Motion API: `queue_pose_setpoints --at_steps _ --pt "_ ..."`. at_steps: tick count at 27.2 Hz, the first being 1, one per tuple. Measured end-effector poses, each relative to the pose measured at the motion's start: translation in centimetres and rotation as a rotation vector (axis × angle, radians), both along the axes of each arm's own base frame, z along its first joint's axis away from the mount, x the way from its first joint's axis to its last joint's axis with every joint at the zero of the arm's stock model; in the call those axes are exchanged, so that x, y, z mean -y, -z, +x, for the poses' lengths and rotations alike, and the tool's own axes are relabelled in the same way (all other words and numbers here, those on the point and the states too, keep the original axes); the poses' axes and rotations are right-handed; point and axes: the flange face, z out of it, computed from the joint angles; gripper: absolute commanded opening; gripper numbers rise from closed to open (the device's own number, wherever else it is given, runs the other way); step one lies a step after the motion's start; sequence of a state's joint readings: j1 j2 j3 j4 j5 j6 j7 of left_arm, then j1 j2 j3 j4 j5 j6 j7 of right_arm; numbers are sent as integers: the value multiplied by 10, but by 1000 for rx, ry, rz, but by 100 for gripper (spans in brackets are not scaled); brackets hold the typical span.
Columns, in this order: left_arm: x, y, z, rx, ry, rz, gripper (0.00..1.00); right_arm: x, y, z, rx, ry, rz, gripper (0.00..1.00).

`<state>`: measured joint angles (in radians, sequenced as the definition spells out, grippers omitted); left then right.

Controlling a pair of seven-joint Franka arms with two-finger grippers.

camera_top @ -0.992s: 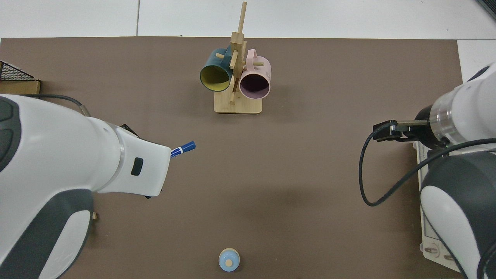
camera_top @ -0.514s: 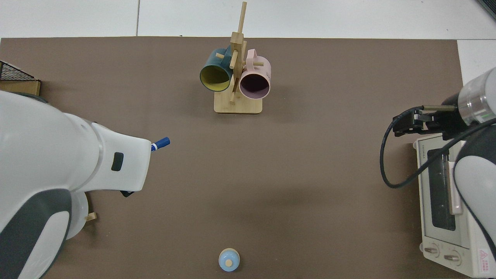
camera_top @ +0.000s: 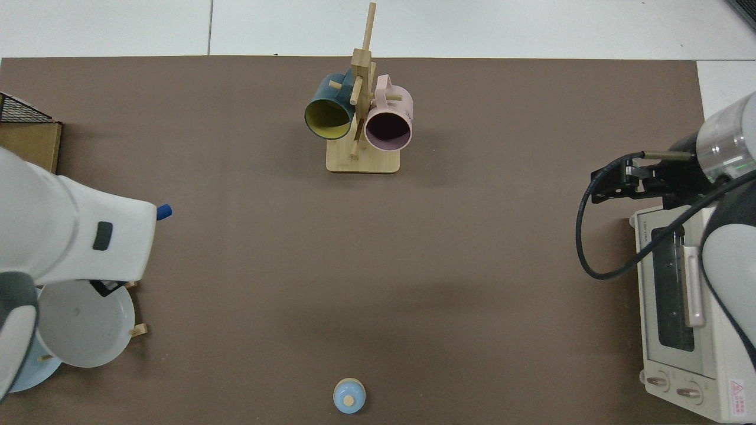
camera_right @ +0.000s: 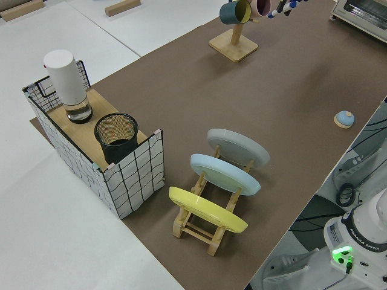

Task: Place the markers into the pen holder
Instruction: 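Carry the marker with the left gripper toward the near table edge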

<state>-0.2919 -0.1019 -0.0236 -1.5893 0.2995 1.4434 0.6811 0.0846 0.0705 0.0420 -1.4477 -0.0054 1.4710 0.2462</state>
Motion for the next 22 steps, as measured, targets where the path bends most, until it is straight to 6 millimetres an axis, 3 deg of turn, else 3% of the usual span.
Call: queue_pose_setpoints --at_steps 6,15,22 --pt "-62 -12 12 -30 83 81 0 -2 0 0 0 -3 1 100" --pt "-100 -18 22 -92 232 217 0 -3 0 0 0 -5 1 100" --pt "-162 -26 35 -112 373 256 0 -3 0 0 0 -5 1 100"
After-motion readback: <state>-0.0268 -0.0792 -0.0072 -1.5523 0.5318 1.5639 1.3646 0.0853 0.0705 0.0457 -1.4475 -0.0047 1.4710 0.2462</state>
